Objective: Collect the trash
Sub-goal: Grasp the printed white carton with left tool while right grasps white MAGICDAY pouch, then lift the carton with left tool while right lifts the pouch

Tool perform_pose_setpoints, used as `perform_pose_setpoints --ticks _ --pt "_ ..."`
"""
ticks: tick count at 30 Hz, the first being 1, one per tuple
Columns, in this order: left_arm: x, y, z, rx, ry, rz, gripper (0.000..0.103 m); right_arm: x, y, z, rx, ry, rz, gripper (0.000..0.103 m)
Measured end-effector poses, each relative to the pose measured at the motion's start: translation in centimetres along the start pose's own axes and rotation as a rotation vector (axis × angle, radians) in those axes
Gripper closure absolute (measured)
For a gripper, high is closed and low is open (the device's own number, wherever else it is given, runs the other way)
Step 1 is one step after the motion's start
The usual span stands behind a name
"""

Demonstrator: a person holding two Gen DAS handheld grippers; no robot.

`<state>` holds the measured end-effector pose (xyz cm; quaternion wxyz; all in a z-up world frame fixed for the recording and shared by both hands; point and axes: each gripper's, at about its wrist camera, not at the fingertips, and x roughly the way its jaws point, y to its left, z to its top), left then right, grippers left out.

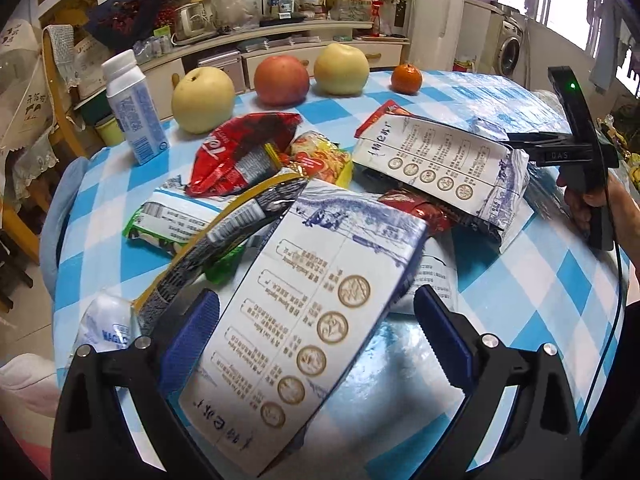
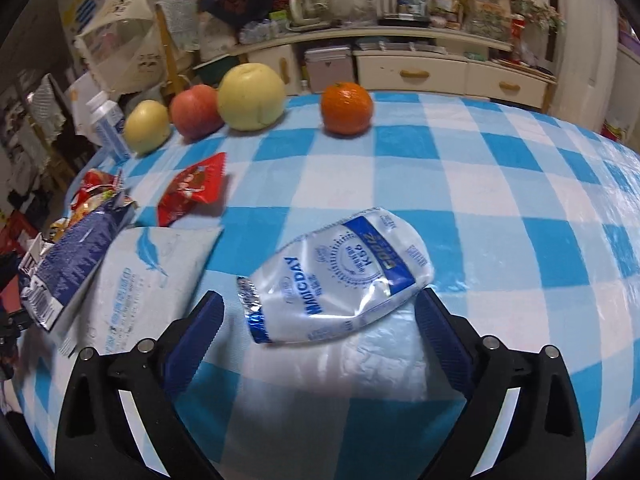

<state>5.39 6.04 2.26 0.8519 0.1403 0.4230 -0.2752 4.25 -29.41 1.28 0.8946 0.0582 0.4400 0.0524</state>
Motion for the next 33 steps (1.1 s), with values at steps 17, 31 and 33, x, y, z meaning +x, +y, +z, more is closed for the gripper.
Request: perform_pose_setpoints --ticks 17,31,33 --pt "-0.5 -10.9 -3.0 0.088 -0.003 -0.077 0.011 0.2 0.4 0.9 0.140 0.005 -0.029 0.007" --pt "-1.2 -11.2 -3.5 -0.043 -0.039 0.007 0.016 0.1 0.0 0.6 0.093 -0.035 -0.162 0.065" --pt "-1.5 -10.6 -3.5 -0.083 -0.046 -0.006 0.017 0.0 -0.1 0.4 0.096 -0.038 -0.156 0.065"
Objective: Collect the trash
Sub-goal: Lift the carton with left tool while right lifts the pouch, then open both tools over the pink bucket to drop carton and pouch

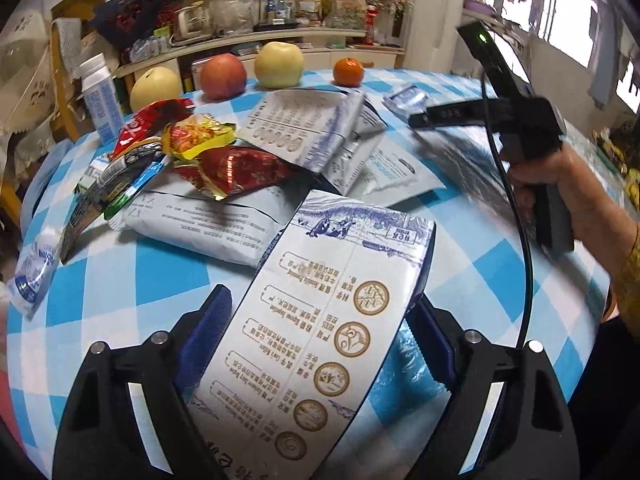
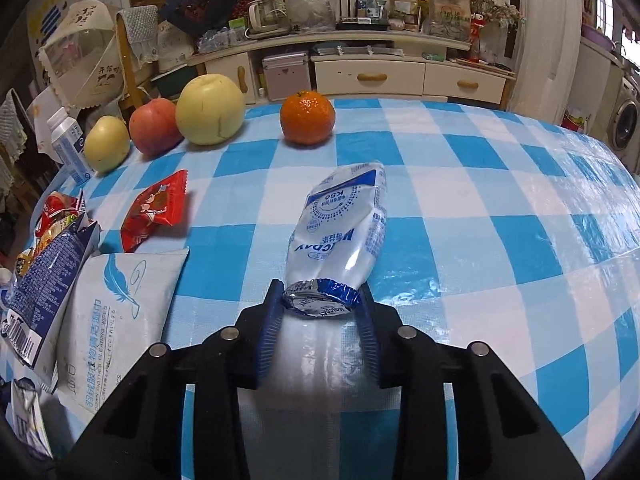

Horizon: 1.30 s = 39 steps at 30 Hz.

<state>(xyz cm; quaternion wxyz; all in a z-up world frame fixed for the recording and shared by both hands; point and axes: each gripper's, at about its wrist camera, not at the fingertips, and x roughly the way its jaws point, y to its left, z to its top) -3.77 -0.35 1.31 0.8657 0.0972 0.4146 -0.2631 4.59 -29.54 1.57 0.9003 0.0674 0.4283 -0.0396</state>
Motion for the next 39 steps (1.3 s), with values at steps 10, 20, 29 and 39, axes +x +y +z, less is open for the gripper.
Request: perform_pose_setpoints --ticks 10,20,29,39 --pt "-0.3 4.1 -0.1 -0.200 -0.008 -0.055 0.037 -2.3 0.2 -1.0 0.030 -0.028 0.051 0.066" --pt "-2.8 5.4 0.2 -0.236 -0.080 -0.053 0.037 -7.5 2.7 -2.3 0.035 -0.100 0.139 0.067" --pt "-7.0 9.0 0.5 -0.316 -0.170 0.045 0.037 -12.8 8.3 -2.4 -0.038 -0.190 0.216 0.067" --pt "-16.6 19.7 -2.6 -0.546 -0.312 0.313 0.037 -16.8 26.2 -3.3 -0.298 -0.189 0.492 0.067"
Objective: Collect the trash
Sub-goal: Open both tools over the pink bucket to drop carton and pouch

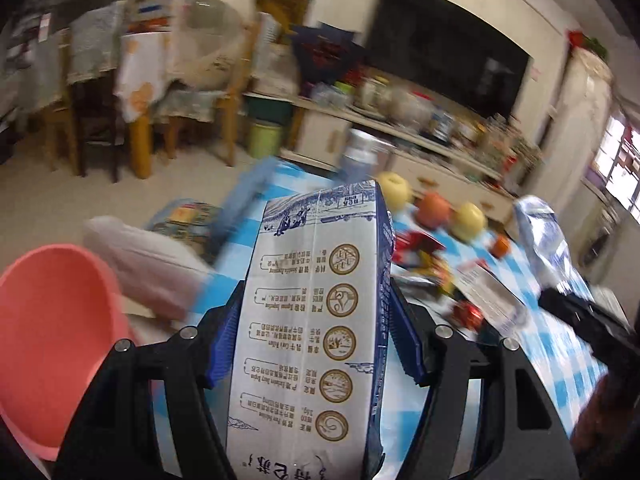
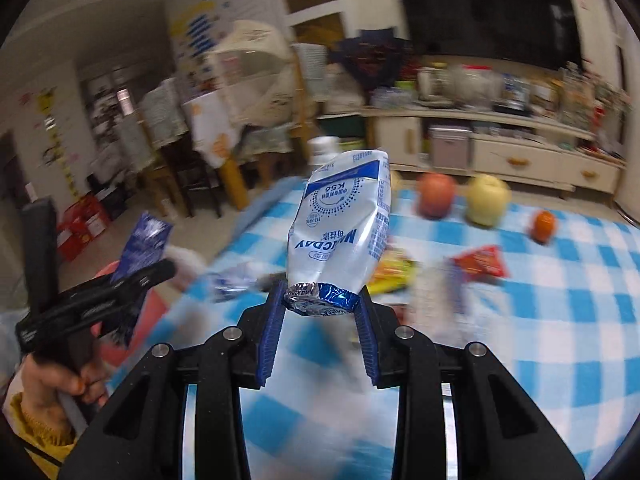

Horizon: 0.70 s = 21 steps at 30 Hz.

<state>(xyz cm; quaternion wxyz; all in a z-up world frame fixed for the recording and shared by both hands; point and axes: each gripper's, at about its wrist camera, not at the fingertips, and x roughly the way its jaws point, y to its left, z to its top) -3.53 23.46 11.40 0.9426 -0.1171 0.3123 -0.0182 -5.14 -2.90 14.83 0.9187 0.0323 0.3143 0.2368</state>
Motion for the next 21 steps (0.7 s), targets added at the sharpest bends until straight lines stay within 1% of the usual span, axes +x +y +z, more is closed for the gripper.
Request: perform_pose_setpoints --ticks 2,3,5,6,8,11,12,13,14,15,16,17,18,20,21 --pt "-1.0 3.2 0.6 -0.053 -0.025 0.081 0.037 1.7 4.3 0.7 -0.046 0.017 0.089 0.067" --pt "-1.8 5.8 1.0 -0.103 -0.041 0.138 0.036 2.7 6.4 1.0 -0.073 0.030 0.129 0.067" --pt "-2.6 8.8 1.1 -0.164 -0.051 0.198 0.036 4.9 11.0 1.5 -0.140 0.058 0.197 0.067" --pt "-3.1 11.1 1.1 -0.211 -0.058 0.251 0.036 5.8 13.0 1.6 -0.166 0.070 0.221 0.067" --pt "-3.4 13.7 1.1 -0.262 -0.054 0.308 0.036 8.0 17.0 1.5 -0.219 0.104 0.274 0.067" --pt "-3.9 17.6 0.6 -0.357 -0.046 0.381 0.036 11.1 21.8 0.7 -0.278 0.152 0.328 0.067" --pt "-4.0 18.7 0.5 -0.383 -0.041 0.417 0.036 11.9 23.2 0.2 -0.296 0.171 0.340 0.066" --pt "-4.1 19.6 0.4 -0.397 -0.033 0.449 0.036 12.9 24.3 -0.3 -0.314 0.192 0.348 0.065" --pt "-4.2 20.4 0.3 -0.406 -0.025 0.476 0.033 13.9 25.5 -0.9 -0.330 0.207 0.343 0.064" --pt "-4.1 21.2 0.3 -0.408 -0.015 0.500 0.027 14.6 26.2 -1.4 -0.338 0.217 0.334 0.059" --pt "-4.3 21.4 0.1 -0.404 -0.013 0.510 0.024 15.1 26.6 -1.8 -0.338 0.226 0.323 0.055" --pt "-4.3 21.8 0.1 -0.395 -0.015 0.522 0.021 15.4 26.7 -2.2 -0.330 0.229 0.314 0.044" --pt "-4.4 21.9 0.1 -0.378 -0.023 0.534 0.020 15.3 26.8 -2.6 -0.318 0.222 0.302 0.035" --pt "-4.5 21.7 0.3 -0.359 -0.041 0.542 0.018 14.8 26.4 -3.2 -0.292 0.202 0.274 0.027" --pt "-4.8 21.6 0.4 -0.352 -0.066 0.538 0.017 14.4 26.0 -3.3 -0.280 0.192 0.264 0.024"
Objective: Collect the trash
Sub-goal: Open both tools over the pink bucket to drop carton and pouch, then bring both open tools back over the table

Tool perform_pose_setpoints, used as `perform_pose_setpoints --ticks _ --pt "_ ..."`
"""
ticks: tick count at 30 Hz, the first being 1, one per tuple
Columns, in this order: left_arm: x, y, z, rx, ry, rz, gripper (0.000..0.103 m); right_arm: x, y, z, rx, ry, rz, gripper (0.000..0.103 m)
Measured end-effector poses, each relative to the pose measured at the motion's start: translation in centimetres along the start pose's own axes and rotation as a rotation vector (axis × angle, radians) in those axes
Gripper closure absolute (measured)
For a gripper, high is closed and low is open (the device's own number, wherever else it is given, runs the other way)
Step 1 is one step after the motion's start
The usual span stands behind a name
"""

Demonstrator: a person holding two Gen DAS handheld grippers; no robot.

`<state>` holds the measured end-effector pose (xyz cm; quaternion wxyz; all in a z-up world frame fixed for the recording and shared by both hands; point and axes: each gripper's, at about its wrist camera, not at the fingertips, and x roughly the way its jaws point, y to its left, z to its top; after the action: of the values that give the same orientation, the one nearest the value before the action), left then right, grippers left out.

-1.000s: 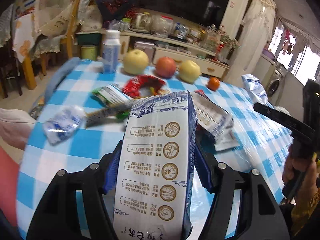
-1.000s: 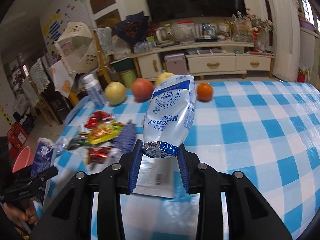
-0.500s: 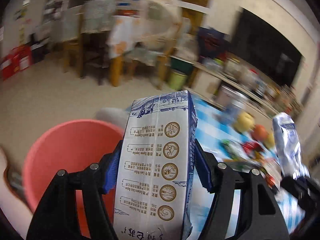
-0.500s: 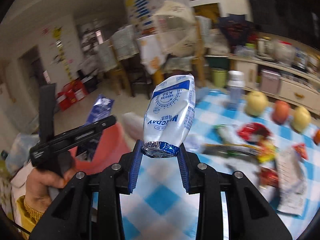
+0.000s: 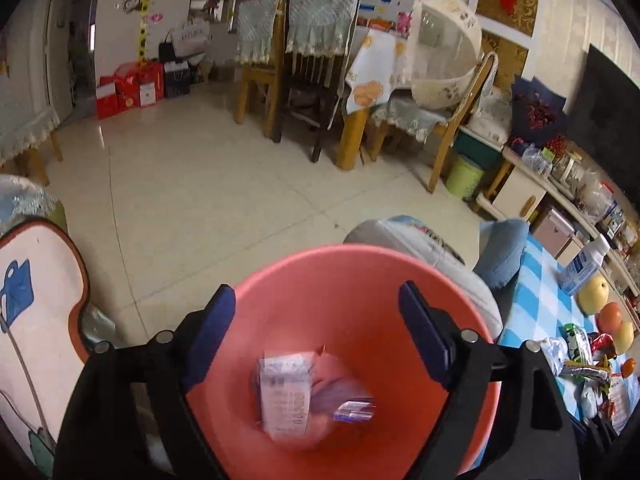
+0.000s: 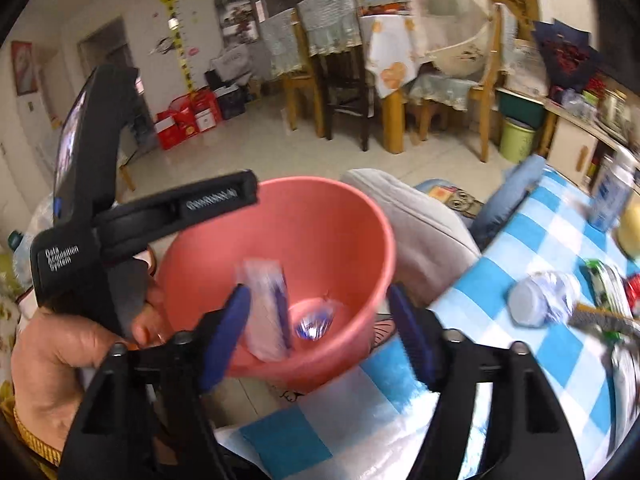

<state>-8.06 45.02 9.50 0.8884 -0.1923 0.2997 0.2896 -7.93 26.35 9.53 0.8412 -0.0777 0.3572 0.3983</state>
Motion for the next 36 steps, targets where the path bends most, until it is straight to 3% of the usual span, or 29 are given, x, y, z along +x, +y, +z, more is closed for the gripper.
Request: perform_pose_setpoints --ticks 3,7,11,23,36 --pt "-1.5 -1.0 0.0 0.017 -0.077 -0.061 0.014 -2.1 -1.3 -1.7 0.035 -0.031 -0.041 0.016" --pt "-3.2 -3.8 -0.4 0.084 -0.178 -0.139 0.014 -5.0 -3.4 -3.7 0.093 -0.054 -0.077 0.014" --pt "-4.0 -6.7 -0.6 0.137 -0.178 -0.236 0.014 -8.0 -5.3 -5.6 0.124 -0.081 -0.119 0.013" --pt "-8.3 -14.2 -3.8 0.324 -0.210 -0.352 0.014 -14.4 -9.4 -9.9 0.193 -0.167 -0.199 0.009" --pt "-8.7 -19.0 -7.6 0.474 -0.191 -0.383 0.014 -18.1 -13.0 -11.9 0.249 -0.219 -0.227 0.008"
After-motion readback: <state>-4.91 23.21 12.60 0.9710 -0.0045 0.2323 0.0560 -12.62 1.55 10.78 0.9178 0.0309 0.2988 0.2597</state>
